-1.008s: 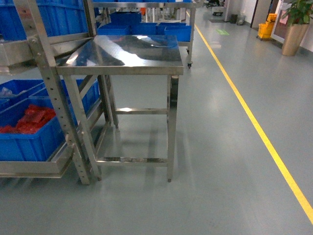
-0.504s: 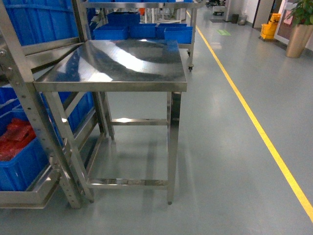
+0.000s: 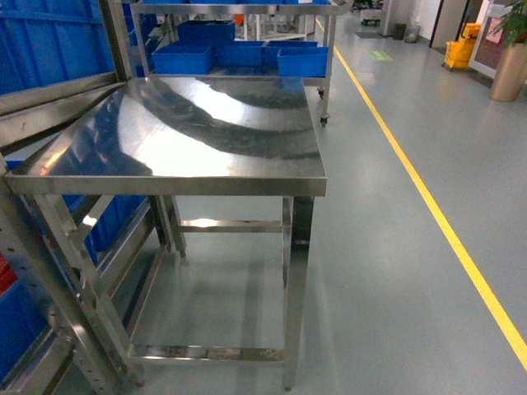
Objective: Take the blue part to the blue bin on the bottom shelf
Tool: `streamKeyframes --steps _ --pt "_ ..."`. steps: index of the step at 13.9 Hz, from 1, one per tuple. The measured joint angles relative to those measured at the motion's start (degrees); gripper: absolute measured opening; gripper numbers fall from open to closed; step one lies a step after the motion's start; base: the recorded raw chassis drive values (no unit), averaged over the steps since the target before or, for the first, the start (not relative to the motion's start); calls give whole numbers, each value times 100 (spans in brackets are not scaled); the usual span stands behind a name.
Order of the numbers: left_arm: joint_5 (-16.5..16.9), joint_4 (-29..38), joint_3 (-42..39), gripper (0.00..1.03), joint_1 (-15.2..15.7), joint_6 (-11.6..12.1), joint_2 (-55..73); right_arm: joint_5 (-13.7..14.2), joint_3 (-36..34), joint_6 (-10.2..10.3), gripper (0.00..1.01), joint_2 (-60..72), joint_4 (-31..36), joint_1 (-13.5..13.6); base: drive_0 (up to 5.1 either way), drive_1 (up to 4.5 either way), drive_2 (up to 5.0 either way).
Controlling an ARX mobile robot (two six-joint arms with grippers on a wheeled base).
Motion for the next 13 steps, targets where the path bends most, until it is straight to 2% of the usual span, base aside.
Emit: streamKeyframes --steps 11,13 --pt "17 0 -7 43 -11 0 -4 2 0 -2 98 0 -2 0 0 432 -432" --pt "20 -4 -7 43 -11 0 -2 4 0 0 98 0 7 0 -477 131 361"
